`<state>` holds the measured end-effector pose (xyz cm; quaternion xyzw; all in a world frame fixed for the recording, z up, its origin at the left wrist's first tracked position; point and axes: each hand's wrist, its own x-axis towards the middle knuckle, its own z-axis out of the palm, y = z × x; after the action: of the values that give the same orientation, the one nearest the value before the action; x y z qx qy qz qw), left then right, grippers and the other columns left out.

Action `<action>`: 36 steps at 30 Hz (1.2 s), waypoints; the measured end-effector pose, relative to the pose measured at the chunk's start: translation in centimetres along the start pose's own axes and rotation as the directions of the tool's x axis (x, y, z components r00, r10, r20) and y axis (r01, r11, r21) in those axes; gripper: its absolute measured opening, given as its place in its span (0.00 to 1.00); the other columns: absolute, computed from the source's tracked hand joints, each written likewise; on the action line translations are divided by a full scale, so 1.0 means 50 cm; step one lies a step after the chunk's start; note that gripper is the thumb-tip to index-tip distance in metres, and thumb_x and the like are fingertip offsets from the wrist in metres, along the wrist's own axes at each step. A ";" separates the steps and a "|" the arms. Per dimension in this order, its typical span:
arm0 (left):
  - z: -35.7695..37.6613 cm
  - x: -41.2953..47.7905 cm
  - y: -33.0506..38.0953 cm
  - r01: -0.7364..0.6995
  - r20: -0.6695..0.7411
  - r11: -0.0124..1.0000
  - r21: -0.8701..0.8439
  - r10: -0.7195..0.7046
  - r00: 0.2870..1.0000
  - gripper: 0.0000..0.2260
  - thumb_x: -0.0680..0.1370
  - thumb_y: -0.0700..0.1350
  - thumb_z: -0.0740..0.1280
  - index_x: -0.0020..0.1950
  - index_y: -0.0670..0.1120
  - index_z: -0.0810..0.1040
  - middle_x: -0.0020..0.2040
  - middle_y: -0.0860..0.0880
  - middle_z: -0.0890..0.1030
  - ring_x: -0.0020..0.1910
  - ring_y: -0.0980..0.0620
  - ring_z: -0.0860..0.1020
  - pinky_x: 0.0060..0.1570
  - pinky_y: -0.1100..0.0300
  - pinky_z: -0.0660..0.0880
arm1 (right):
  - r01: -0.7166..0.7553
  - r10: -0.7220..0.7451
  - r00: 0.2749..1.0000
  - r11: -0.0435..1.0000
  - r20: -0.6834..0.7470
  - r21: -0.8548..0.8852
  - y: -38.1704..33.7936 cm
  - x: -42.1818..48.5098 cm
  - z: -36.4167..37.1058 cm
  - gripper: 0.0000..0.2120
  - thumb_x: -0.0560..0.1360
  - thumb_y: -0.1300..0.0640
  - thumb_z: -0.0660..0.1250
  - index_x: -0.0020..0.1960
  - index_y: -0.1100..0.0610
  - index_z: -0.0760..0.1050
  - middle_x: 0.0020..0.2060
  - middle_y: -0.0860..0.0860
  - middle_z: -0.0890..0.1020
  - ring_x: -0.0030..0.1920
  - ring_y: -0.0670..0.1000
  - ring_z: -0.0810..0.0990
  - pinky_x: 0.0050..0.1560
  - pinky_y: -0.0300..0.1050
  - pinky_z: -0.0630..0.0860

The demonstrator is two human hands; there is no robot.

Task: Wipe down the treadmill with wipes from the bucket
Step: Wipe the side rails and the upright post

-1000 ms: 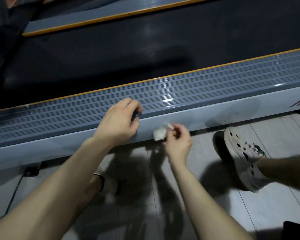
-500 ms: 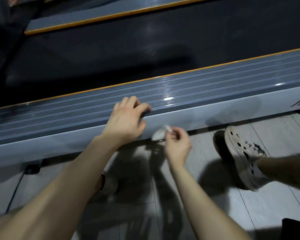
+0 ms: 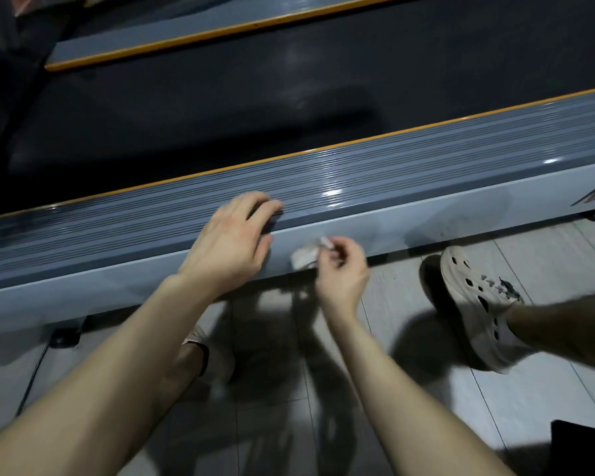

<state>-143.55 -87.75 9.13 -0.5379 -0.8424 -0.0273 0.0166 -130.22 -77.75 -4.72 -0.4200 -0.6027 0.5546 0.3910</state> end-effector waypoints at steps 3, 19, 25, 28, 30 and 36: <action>0.020 0.003 -0.015 0.040 0.124 0.991 0.128 -0.056 0.991 0.47 0.78 0.57 0.72 0.88 0.56 0.43 0.88 0.45 0.46 0.87 0.45 0.44 0.84 0.41 0.49 | -0.109 0.051 0.878 0.989 -0.477 -0.095 0.024 0.167 -0.130 0.09 0.76 0.62 0.69 0.53 0.54 0.83 0.49 0.53 0.83 0.49 0.55 0.84 0.53 0.40 0.79; 0.061 0.010 -0.008 0.123 0.251 0.947 0.298 -0.202 0.947 0.67 0.67 0.53 0.80 0.84 0.56 0.28 0.86 0.44 0.33 0.85 0.43 0.32 0.83 0.37 0.39 | -0.067 0.008 0.852 0.993 -0.524 -0.094 0.028 0.180 -0.130 0.05 0.76 0.61 0.71 0.51 0.54 0.82 0.48 0.50 0.82 0.46 0.48 0.81 0.51 0.51 0.81; 0.057 0.012 0.000 0.125 0.255 0.937 0.326 -0.214 0.943 0.69 0.65 0.52 0.82 0.84 0.55 0.28 0.86 0.44 0.33 0.85 0.43 0.33 0.83 0.37 0.40 | -0.122 0.033 0.843 0.984 -0.537 -0.131 0.053 0.202 -0.154 0.02 0.78 0.62 0.70 0.50 0.60 0.80 0.48 0.57 0.81 0.46 0.53 0.80 0.53 0.45 0.77; 0.058 0.010 -0.001 0.116 0.246 0.932 0.344 -0.209 0.946 0.69 0.64 0.53 0.82 0.84 0.55 0.29 0.87 0.43 0.34 0.86 0.43 0.34 0.83 0.37 0.41 | -0.128 0.120 0.989 0.987 -0.086 -0.097 0.050 0.026 -0.007 0.02 0.79 0.64 0.71 0.48 0.62 0.79 0.45 0.56 0.79 0.42 0.44 0.75 0.49 0.46 0.77; 0.059 0.009 -0.005 0.114 0.230 0.932 0.345 -0.201 0.952 0.70 0.62 0.55 0.82 0.85 0.55 0.30 0.87 0.43 0.36 0.86 0.43 0.36 0.83 0.36 0.42 | -0.136 0.147 0.968 0.989 0.204 -0.064 0.045 -0.055 0.054 0.03 0.78 0.61 0.74 0.48 0.60 0.81 0.45 0.52 0.80 0.42 0.39 0.76 0.45 0.38 0.76; 0.055 0.006 0.001 0.114 0.216 0.926 0.361 -0.202 0.955 0.69 0.62 0.52 0.82 0.86 0.55 0.32 0.87 0.43 0.37 0.86 0.43 0.37 0.83 0.37 0.41 | -0.432 0.372 0.854 0.896 -0.363 -0.098 0.165 0.154 -0.122 0.06 0.75 0.63 0.75 0.46 0.55 0.81 0.43 0.54 0.85 0.46 0.58 0.84 0.51 0.43 0.79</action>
<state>-143.61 -87.29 6.41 -0.4556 -0.8703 0.1870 0.0022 -126.56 -68.16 -12.43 -0.6578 -0.4724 0.4892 0.3236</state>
